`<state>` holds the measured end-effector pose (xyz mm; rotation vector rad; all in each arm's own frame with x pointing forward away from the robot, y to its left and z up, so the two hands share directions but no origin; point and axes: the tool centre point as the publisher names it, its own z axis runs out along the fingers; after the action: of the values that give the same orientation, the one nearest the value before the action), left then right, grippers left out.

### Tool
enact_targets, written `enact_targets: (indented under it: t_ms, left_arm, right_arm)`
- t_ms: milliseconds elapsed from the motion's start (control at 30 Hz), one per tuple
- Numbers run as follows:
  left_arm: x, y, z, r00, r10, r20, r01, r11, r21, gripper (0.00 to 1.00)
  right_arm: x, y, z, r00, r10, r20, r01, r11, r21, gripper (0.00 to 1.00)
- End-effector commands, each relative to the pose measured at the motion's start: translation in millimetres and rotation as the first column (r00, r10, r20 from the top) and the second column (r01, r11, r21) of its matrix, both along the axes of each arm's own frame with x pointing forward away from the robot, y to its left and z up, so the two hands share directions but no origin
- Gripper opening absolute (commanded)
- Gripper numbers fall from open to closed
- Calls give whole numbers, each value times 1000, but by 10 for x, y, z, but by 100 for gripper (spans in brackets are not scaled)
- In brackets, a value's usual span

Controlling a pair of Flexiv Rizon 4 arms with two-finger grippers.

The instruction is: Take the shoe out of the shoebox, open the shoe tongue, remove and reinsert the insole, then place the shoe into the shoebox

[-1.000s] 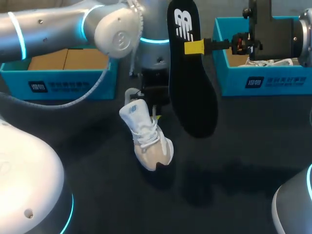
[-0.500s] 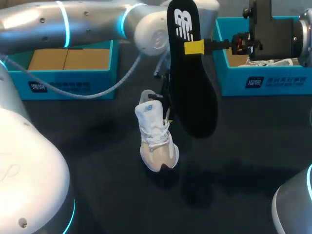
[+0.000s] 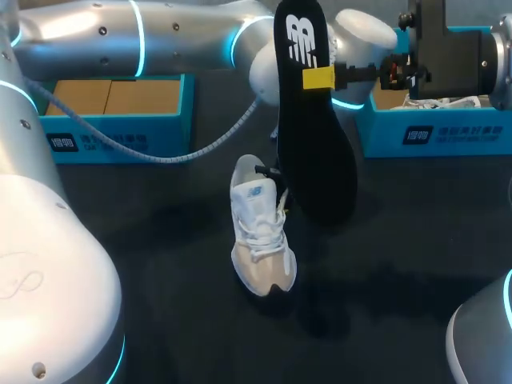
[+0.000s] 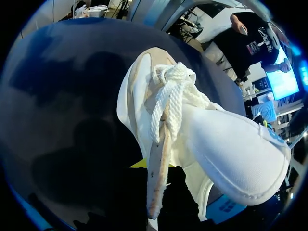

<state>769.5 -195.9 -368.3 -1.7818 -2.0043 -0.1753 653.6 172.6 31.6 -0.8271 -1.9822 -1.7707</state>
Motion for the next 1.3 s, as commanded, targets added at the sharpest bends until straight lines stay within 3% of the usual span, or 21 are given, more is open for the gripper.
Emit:
enact_targets:
  t_ms: [33,767,833,867,900,1300]
  left_arm:
    - [-33,1,-50,1000,-17,-6,17,1000,20,0]
    - [-88,11,-328,994,-98,-41,101,991,87,1]
    - [-84,20,-323,994,-96,-47,99,992,82,48]
    - [-89,24,-313,994,-101,-47,105,991,79,91]
    - [-92,27,-296,993,-104,-49,107,992,71,100]
    - [105,-35,114,995,-87,55,91,993,-75,100]
  right_arm:
    - [20,39,-3,1000,-1,-2,1,1000,-3,0]
    - [20,39,-3,1000,-1,-2,1,1000,-3,0]
    - [20,39,-3,1000,-1,-2,1,1000,-3,0]
    - [20,39,-3,1000,-1,-2,1,1000,-3,0]
    - [20,39,-3,1000,-1,-2,1,1000,-3,0]
    - [20,39,-3,1000,-1,-2,1,1000,-3,0]
